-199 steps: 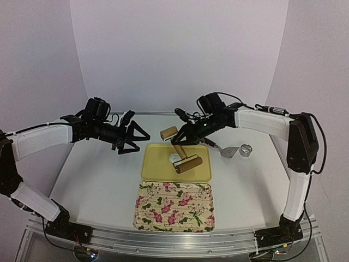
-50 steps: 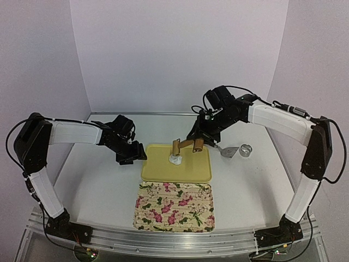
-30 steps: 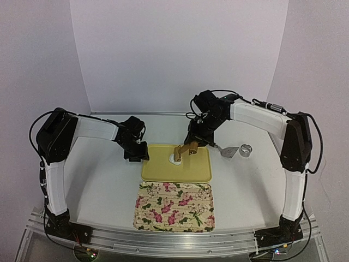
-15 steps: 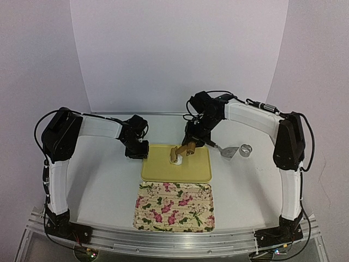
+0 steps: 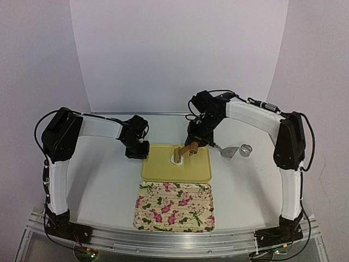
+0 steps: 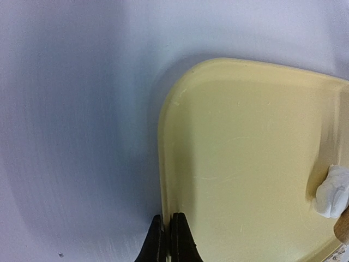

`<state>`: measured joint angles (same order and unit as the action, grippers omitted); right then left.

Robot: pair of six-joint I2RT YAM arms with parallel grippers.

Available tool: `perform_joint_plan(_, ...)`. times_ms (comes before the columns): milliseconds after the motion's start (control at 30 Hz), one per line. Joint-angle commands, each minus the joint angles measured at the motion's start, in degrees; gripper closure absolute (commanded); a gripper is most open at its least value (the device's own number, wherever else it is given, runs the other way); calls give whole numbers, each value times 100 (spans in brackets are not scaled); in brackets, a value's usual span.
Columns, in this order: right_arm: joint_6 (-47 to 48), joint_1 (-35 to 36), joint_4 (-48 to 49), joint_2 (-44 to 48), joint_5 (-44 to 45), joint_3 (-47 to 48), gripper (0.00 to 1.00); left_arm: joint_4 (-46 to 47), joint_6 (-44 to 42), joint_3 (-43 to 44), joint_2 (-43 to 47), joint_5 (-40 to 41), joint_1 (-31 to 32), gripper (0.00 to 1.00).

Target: Roll out the dumpling wrappers from the dough

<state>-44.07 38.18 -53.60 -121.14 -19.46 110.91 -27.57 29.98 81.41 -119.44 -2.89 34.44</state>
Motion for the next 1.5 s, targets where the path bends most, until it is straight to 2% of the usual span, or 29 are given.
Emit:
perform_joint_plan(0,103,-103,-426,-332,470,-16,100,-301,-97,15,-223,211,-43,100)
perform_joint_plan(367,203,-136,-672,-572,866,-170,100,-286,-89,-75,-183,198,-45,100)
perform_joint_plan(1133,227,-513,-795,-171,1264,-1168,100,-374,-49,-159,-185,473,-51,100)
perform_joint_plan(1467,395,-557,-746,-413,1151,-912,100,-215,-103,-219,-163,320,-51,100)
